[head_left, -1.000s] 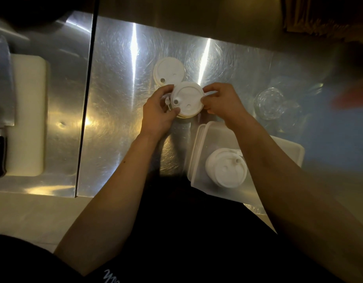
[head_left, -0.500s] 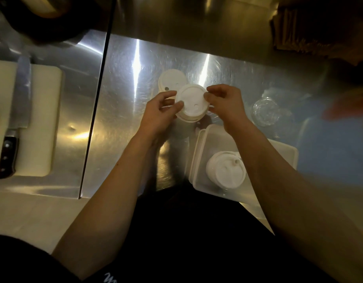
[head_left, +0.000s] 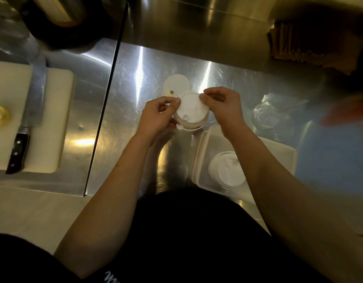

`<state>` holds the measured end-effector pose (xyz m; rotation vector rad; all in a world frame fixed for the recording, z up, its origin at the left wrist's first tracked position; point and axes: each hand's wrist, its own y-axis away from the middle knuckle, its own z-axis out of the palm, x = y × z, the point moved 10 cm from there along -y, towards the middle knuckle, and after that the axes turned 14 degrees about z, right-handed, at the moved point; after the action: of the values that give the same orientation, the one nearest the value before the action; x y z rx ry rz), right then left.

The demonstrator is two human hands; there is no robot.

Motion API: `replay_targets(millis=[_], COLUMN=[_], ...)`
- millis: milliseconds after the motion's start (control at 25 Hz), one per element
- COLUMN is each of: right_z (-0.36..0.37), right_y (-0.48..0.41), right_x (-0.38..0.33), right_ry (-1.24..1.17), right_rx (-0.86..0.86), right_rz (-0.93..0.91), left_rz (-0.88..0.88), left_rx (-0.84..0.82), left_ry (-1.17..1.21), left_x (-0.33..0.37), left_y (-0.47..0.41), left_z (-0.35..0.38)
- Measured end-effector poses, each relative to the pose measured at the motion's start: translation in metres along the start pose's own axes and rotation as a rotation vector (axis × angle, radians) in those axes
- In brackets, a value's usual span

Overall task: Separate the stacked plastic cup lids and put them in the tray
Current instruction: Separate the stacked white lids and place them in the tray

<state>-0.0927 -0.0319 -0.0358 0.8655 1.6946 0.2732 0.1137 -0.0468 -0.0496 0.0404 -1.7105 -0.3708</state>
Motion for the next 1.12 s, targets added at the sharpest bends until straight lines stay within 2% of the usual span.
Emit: replay_targets(millis=[280, 480, 680, 1120], right_z=[0.007, 0.011, 0.016, 0.038], right_y=[0.010, 0.007, -0.003, -0.050], right_x=[0.017, 0.014, 0.013, 0.015], right_ry=[-0.052, -0.017, -0.013, -0.113], right_rx=[-0.099, -0.090, -0.070, -0.052], right_rz=[0.045, 0.057, 0.076, 0.219], left_rz=[-0.022, -0.038, 0.026, 0.031], left_rx=[0.061, 0.060, 0.055, 0.107], left_ry=[0.034, 0.040, -0.065, -0.159], left_x=[-0.003, -0.007, -0.004, -0.020], left_y=[0.001, -0.002, -0.019, -0.072], left_z=[-0.008, -0.009, -0.017, -0.028])
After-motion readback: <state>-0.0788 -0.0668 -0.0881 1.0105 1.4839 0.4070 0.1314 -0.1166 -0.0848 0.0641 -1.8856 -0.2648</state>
